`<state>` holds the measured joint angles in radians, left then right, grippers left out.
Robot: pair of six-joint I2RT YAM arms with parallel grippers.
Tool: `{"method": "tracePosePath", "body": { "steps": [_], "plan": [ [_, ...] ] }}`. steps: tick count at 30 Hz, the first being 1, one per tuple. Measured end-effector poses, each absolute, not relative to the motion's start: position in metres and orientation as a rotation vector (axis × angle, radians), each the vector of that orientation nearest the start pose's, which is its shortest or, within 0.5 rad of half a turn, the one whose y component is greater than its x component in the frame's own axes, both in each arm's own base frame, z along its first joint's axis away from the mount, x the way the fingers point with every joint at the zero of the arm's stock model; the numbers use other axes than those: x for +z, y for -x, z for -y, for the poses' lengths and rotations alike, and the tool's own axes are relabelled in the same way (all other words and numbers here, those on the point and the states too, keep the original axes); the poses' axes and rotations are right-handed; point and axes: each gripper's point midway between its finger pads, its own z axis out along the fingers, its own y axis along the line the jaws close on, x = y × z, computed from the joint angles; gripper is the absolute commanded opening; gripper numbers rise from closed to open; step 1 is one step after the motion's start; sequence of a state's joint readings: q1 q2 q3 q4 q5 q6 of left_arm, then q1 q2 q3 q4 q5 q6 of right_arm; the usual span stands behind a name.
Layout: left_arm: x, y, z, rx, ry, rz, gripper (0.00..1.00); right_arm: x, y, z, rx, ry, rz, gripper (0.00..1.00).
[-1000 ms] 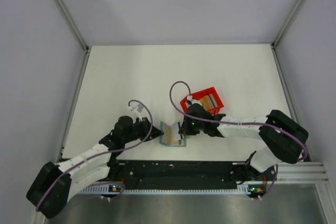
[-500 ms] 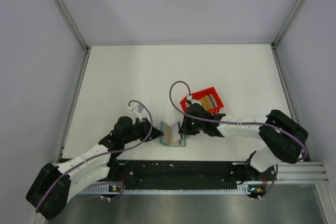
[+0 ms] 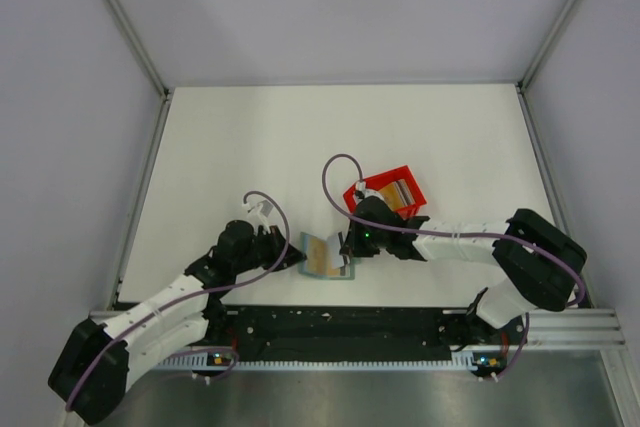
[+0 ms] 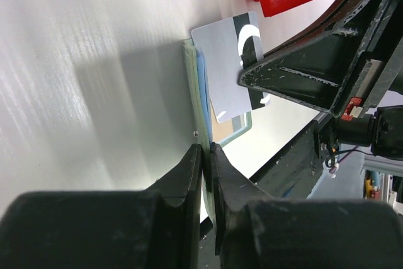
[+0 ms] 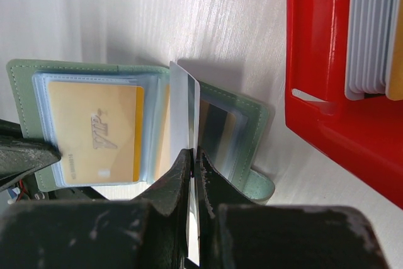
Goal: Put the credit cards into the card holder
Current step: Insert the credit card into the card holder.
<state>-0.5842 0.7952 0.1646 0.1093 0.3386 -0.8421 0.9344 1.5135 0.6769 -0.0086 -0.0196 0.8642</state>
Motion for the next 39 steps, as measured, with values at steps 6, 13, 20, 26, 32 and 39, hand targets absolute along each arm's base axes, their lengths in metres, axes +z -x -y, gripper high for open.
{"method": "tracePosePath", "body": {
  "steps": [6,13,20,26,32,39],
  "plan": [
    [0.066,-0.163,0.208,-1.122,0.081,-2.323,0.17,0.031,-0.185,-0.309,0.788,0.101,-2.593,0.0],
    [0.069,-0.164,0.206,-1.1,0.087,-2.322,0.25,0.032,-0.185,-0.311,0.787,0.102,-2.594,0.0],
    [0.071,-0.167,0.202,-1.055,0.081,-2.328,0.06,0.032,-0.185,-0.311,0.783,0.102,-2.597,0.0],
    [0.066,-0.166,0.197,-1.013,0.079,-2.347,0.0,0.032,-0.185,-0.31,0.783,0.102,-2.597,0.0],
    [0.066,-0.167,0.197,-1.007,0.081,-2.35,0.0,0.035,-0.185,-0.311,0.79,0.103,-2.591,0.0],
    [0.074,-0.167,0.2,-1.036,0.075,-2.335,0.0,0.066,-0.187,-0.308,0.828,0.087,-2.524,0.0]
  ]
}}
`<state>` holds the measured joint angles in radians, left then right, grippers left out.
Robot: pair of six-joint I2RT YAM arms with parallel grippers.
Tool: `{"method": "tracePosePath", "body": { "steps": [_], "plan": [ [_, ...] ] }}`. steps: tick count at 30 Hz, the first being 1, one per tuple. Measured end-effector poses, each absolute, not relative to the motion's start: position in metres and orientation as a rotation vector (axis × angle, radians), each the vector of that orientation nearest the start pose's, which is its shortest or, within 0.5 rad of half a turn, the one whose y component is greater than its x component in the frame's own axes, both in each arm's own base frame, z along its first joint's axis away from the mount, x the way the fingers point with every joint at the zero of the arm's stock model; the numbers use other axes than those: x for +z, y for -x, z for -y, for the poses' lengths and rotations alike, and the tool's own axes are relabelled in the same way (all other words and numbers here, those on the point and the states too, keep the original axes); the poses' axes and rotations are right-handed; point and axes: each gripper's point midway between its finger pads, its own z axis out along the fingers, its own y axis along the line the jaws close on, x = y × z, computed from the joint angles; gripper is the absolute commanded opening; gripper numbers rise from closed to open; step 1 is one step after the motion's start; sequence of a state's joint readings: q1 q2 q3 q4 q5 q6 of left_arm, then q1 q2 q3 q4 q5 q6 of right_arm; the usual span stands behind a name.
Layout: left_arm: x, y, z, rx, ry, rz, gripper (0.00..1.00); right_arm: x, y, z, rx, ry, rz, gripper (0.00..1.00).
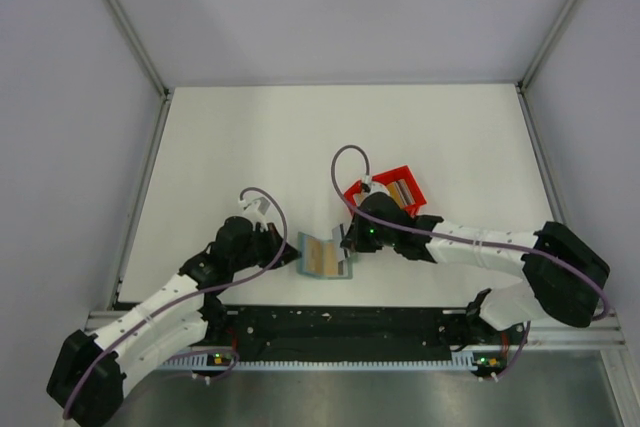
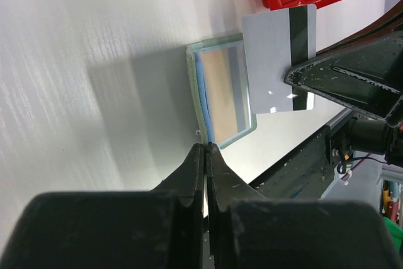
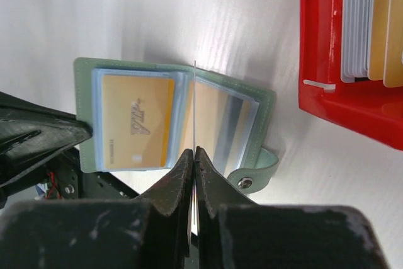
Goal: Put the credit cards into the card holder
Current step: Insert the credit card into the card holder.
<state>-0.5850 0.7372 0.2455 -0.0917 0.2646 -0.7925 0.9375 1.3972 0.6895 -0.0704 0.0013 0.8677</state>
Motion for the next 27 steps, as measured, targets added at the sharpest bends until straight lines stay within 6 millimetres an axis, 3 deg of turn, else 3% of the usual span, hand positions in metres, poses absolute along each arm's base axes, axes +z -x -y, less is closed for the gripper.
{"method": "tracePosePath", "body": {
  "steps": [4,11,17,27],
  "plan": [
    [0.078,-0.166,0.201,-1.056,0.089,-2.327,0.0,0.079,-0.183,-0.317,0.864,0.056,-2.477,0.0],
    [0.079,-0.166,0.202,-1.073,0.128,-2.33,0.0,0.106,-0.168,-0.354,0.888,-0.005,-2.377,0.0],
    [0.083,-0.166,0.203,-1.091,0.153,-2.319,0.0,0.132,-0.174,-0.374,0.891,-0.071,-2.282,0.0],
    [0.083,-0.165,0.202,-1.091,0.173,-2.323,0.0,0.112,-0.185,-0.366,0.772,-0.116,-2.287,0.0]
  ]
}}
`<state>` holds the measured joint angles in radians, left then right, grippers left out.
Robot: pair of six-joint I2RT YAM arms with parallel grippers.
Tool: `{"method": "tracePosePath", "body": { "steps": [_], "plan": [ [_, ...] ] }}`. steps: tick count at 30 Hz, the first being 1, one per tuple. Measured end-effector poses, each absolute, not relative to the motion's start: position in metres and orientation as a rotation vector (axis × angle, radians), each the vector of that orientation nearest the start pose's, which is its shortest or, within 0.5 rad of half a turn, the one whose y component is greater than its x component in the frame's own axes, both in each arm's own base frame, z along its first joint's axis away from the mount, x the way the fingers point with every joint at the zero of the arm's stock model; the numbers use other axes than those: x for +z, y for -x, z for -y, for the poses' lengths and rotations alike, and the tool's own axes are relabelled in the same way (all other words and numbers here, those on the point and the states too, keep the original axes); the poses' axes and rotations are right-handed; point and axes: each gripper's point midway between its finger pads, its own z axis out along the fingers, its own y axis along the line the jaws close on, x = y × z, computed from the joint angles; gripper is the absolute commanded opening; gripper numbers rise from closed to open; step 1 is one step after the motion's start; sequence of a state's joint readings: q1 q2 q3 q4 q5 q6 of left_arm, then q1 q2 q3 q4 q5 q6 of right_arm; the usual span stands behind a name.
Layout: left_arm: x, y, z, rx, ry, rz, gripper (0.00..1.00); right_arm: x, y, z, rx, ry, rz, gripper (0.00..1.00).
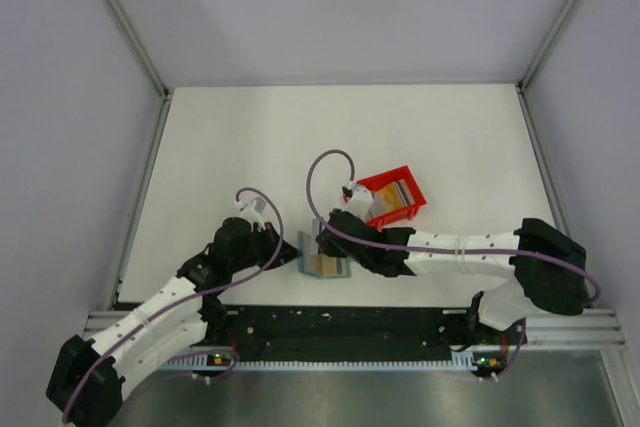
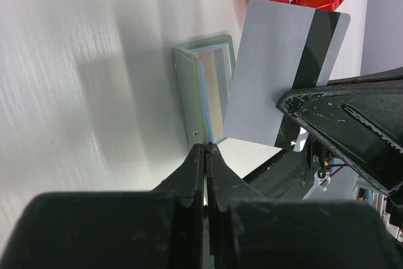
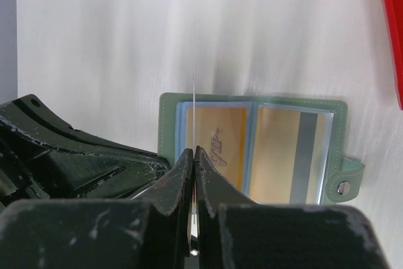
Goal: Put the credit cards into the card holder
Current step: Insert the credit card into the card holder.
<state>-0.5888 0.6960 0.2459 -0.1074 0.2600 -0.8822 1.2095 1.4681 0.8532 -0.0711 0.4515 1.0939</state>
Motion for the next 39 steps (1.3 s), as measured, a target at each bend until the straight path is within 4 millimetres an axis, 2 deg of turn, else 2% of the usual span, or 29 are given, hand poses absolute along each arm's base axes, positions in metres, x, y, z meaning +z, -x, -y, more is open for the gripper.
{"method": "tracePosePath", "body": {
  "steps": [7,19,27,39],
  "plan": [
    [0.082,-0.166,0.201,-1.083,0.181,-2.324,0.0,0.113,-0.183,-0.367,0.769,-0.109,-2.281,0.0],
    [0.082,-0.166,0.201,-1.081,0.182,-2.328,0.0,0.128,-0.187,-0.381,0.808,-0.089,-2.241,0.0],
    [0.082,-0.166,0.201,-1.081,0.182,-2.328,0.0,0.114,-0.187,-0.382,0.756,-0.061,-2.267,0.0],
    [0.082,-0.166,0.201,-1.081,0.182,-2.328,0.0,0.114,-0.19,-0.38,0.72,-0.051,-2.263,0.0]
  ]
}}
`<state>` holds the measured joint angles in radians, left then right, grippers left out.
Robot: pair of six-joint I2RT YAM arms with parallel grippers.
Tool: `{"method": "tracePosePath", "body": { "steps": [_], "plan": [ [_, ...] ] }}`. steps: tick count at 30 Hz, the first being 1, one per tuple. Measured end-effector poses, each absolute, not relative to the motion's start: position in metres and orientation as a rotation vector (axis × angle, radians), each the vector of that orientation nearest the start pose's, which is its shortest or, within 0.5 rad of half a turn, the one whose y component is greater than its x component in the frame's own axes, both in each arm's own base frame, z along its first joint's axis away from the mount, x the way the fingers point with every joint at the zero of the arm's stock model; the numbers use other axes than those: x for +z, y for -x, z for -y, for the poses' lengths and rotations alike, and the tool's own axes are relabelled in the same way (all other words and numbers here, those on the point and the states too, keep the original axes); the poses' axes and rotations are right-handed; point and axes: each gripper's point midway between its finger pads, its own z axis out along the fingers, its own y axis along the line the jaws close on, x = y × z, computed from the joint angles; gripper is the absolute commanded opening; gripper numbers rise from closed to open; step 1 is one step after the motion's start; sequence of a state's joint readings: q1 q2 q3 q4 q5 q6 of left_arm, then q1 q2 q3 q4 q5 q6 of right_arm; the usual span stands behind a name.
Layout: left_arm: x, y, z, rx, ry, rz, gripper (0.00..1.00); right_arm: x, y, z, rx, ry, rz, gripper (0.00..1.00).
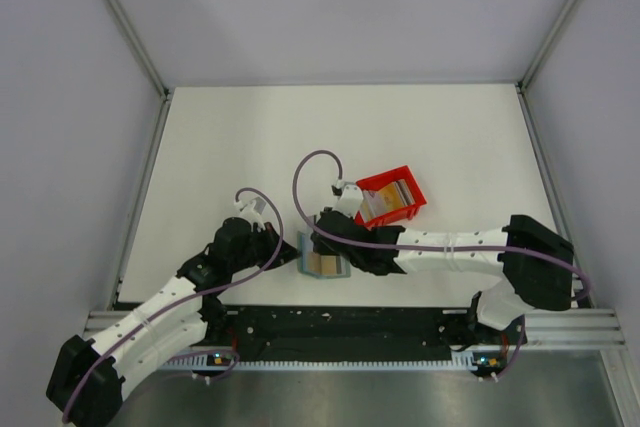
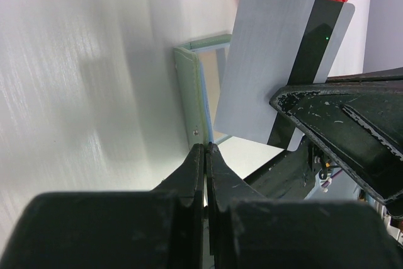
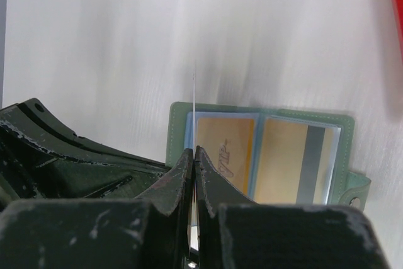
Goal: Put the credit cards into the card holder
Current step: Insert the credit card into the card holder.
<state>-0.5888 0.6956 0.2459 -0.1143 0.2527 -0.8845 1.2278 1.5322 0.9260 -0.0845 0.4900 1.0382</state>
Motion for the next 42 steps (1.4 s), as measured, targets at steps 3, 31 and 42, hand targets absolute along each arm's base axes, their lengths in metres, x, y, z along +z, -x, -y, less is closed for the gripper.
{"method": "tracePosePath", "body": {
  "steps": [3,31,42],
  "plan": [
    [0.082,-0.166,0.201,-1.081,0.181,-2.328,0.0,0.112,-0.19,-0.376,0.697,-0.04,-2.267,0.0],
    [0.082,-0.166,0.201,-1.081,0.181,-2.327,0.0,0.121,-0.192,-0.391,0.715,0.015,-2.256,0.0],
    [0.082,-0.166,0.201,-1.081,0.181,-2.328,0.0,0.12,-0.192,-0.391,0.707,0.022,-2.258,0.0]
  ]
}}
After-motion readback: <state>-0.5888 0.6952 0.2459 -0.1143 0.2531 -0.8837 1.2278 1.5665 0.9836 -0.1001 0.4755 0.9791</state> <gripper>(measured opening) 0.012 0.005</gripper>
